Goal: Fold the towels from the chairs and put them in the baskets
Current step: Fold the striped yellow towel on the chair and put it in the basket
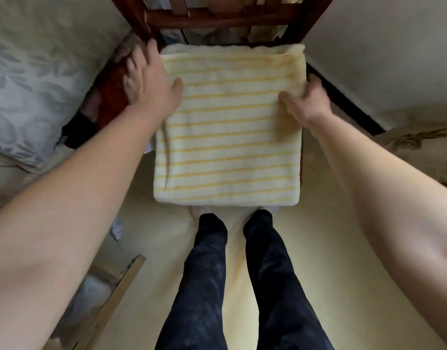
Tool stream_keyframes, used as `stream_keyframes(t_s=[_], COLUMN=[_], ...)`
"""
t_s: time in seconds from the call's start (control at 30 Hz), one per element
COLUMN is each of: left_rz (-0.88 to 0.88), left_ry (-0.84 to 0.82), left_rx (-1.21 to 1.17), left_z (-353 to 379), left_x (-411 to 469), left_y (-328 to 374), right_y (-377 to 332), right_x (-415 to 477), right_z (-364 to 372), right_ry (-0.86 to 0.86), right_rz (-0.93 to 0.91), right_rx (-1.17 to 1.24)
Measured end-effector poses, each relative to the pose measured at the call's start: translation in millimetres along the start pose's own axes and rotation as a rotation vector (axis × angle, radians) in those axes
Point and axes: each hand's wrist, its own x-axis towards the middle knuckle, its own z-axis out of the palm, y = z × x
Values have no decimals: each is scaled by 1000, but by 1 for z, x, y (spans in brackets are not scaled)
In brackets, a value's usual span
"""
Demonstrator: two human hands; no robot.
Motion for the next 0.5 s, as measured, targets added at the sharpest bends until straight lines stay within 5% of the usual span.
stream_keyframes(t_s=[0.3, 0.5], left_rz=[-100, 476], left_ry=[-174, -232], left_rx=[4, 233], left_z=[104, 115], left_x=[-134, -185], left_y=[-24, -40], right_y=[96, 128], right_x=[-94, -158], right_z=[43, 58], right_ry=[54, 36], right_rz=[141, -91], right_rx=[48, -74])
